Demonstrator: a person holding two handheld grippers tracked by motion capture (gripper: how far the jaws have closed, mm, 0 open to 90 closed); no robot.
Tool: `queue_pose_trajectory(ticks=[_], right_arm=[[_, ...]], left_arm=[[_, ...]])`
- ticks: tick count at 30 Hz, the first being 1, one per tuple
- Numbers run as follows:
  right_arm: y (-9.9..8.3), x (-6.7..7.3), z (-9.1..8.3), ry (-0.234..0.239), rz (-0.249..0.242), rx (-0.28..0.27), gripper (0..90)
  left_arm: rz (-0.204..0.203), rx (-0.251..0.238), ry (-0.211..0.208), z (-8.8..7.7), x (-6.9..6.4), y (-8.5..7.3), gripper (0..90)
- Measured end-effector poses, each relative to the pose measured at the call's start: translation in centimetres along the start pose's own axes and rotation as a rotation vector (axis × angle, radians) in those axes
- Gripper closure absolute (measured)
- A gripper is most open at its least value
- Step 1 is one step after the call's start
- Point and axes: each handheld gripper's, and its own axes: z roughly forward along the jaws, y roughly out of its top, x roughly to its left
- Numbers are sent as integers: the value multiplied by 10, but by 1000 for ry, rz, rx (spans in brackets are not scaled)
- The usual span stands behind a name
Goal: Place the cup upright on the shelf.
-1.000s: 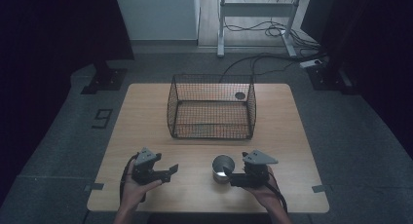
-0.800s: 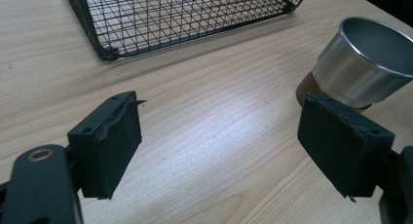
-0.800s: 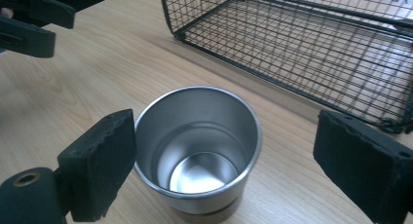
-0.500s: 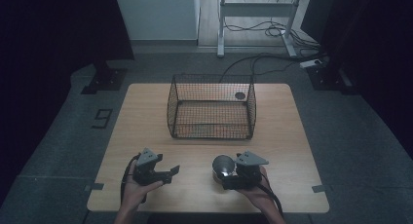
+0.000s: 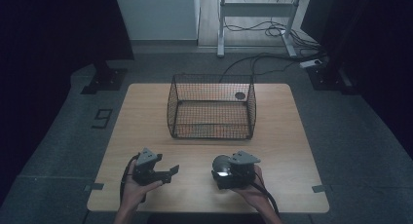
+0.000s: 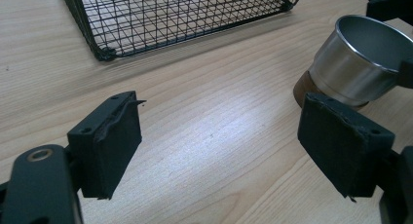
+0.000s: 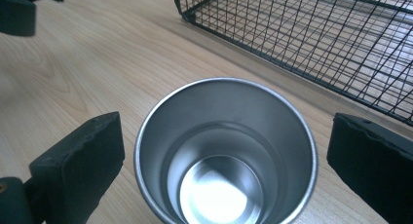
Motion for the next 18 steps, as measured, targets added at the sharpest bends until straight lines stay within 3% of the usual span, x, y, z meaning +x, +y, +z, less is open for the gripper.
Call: queue_pose_trajectory(ticks=[12,16,18], right_arm=[[-10,-2,21,-12,-15,57,9],[-13,-2,26,4,-36,56,153],[-13,-2,26,18,-39,50,172]], left_arm=[[-9,-2,-2,0,3,0,162],[-12,-8,-2,-1,3,0,163],[-11,-8,0,-1,3,0,163]])
